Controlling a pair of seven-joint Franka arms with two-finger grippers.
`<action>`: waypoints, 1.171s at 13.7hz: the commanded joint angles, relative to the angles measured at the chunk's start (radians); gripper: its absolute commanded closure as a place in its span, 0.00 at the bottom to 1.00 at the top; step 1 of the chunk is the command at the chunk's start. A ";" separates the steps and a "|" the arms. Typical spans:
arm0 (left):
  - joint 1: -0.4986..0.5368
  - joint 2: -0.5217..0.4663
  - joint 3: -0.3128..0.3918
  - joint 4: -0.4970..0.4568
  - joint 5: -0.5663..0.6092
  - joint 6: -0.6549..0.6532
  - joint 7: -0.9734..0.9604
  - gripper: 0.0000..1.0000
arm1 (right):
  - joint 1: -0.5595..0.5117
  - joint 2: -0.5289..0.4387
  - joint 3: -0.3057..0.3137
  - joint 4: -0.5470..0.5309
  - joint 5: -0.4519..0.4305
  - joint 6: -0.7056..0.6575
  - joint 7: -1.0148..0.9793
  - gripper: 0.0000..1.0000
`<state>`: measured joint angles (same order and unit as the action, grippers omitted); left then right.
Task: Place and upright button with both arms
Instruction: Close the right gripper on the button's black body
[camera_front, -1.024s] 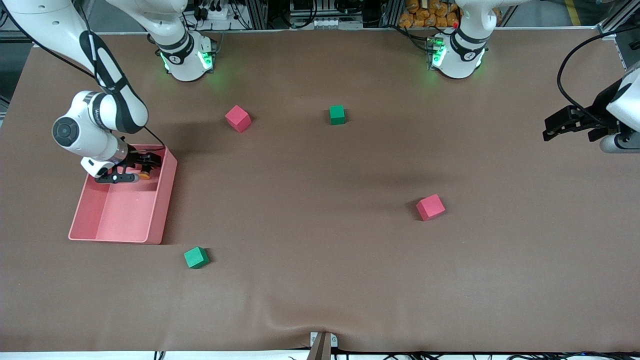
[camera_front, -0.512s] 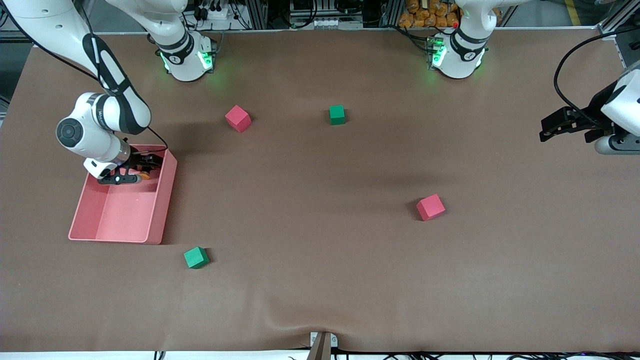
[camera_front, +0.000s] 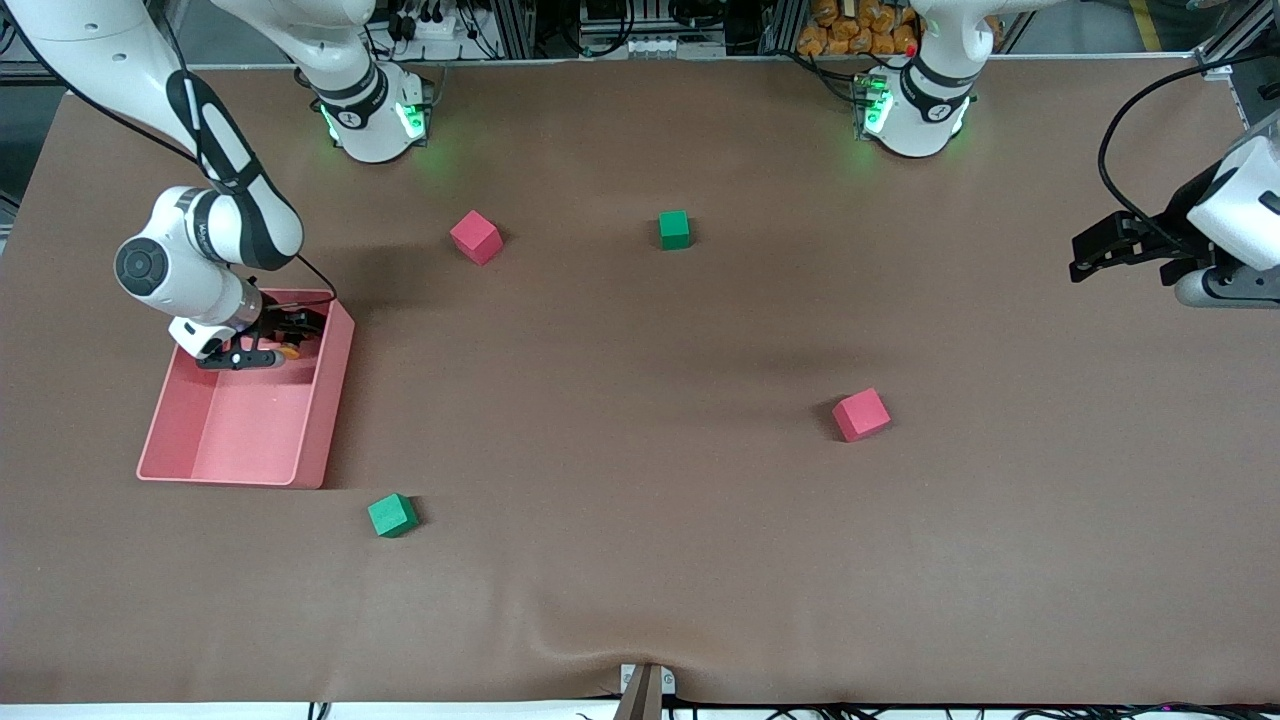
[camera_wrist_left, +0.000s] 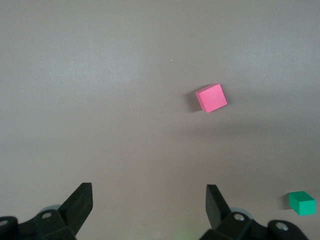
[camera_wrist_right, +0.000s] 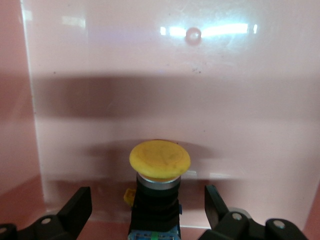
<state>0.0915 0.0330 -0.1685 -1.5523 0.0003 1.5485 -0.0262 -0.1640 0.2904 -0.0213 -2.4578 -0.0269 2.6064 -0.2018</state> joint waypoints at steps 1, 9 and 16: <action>0.001 0.004 -0.005 0.015 -0.014 -0.013 0.011 0.00 | 0.000 0.033 0.000 0.008 -0.025 0.020 0.002 0.00; -0.009 0.016 -0.037 0.015 -0.016 -0.013 0.002 0.00 | 0.000 0.026 0.001 0.020 -0.025 0.000 -0.001 1.00; -0.094 0.091 -0.049 0.037 -0.005 -0.011 -0.075 0.00 | 0.000 -0.129 0.007 0.138 -0.025 -0.204 -0.099 1.00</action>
<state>0.0067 0.1014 -0.2180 -1.5526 -0.0017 1.5483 -0.0832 -0.1628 0.2335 -0.0189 -2.3491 -0.0354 2.4734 -0.2713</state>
